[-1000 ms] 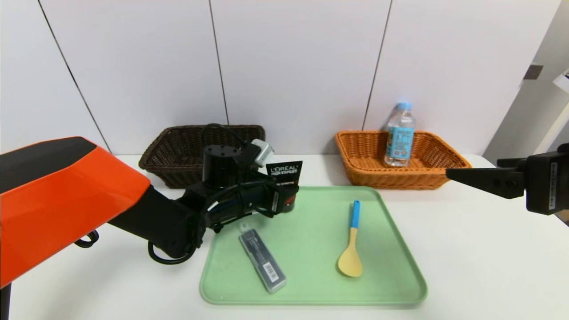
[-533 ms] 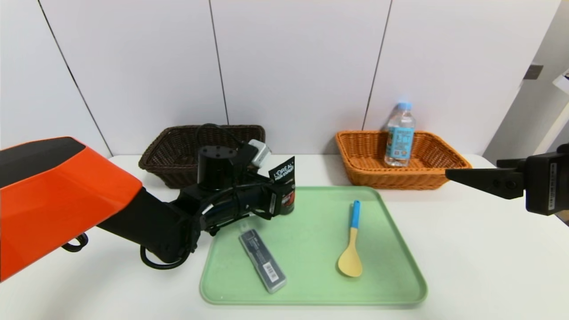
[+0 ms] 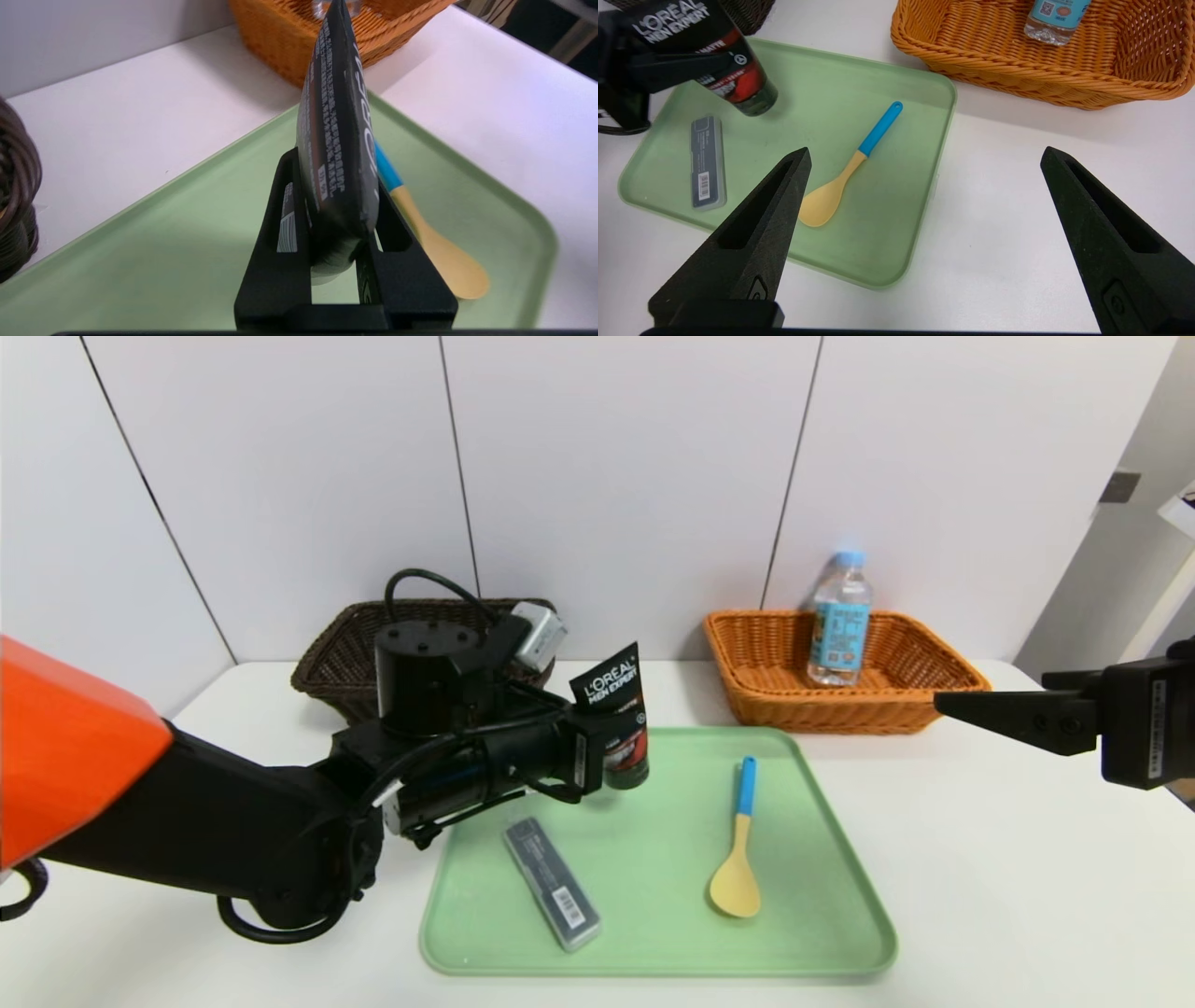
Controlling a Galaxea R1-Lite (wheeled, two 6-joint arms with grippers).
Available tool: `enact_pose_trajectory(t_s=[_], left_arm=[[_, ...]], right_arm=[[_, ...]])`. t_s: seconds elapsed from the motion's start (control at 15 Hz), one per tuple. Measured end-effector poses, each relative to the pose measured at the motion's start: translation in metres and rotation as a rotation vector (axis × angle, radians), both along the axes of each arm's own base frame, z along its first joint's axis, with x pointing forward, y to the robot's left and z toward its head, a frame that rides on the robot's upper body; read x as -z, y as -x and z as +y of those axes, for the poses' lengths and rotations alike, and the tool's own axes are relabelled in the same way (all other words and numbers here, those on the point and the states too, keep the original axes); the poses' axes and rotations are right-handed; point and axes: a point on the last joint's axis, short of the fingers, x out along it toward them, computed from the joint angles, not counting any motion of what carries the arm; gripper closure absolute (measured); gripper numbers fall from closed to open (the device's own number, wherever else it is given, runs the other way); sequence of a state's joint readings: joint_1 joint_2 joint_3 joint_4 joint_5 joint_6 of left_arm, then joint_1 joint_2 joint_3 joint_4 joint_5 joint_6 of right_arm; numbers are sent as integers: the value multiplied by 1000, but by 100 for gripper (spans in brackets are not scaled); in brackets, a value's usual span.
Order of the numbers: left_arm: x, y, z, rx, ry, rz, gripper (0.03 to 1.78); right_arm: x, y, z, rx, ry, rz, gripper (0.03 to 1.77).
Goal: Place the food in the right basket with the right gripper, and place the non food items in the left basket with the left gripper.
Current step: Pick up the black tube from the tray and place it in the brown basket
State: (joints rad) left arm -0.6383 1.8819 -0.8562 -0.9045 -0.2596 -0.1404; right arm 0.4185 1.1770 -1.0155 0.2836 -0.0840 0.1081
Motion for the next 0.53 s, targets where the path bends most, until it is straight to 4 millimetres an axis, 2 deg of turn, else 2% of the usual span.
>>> enact_pose_trajectory(t_s=[0.2,0.4,0.53], left_arm=[[-27,5,10,-16,24,-29,152],[-60,-16,44,-136,28,-43,152],[-81,-33,75,-240,26,-54,152]], right_arm=[[1,1,0,0,0,3,10],[1,2,-1,1,-1,1,10],[1,4,-2,0,-2,-2,10]])
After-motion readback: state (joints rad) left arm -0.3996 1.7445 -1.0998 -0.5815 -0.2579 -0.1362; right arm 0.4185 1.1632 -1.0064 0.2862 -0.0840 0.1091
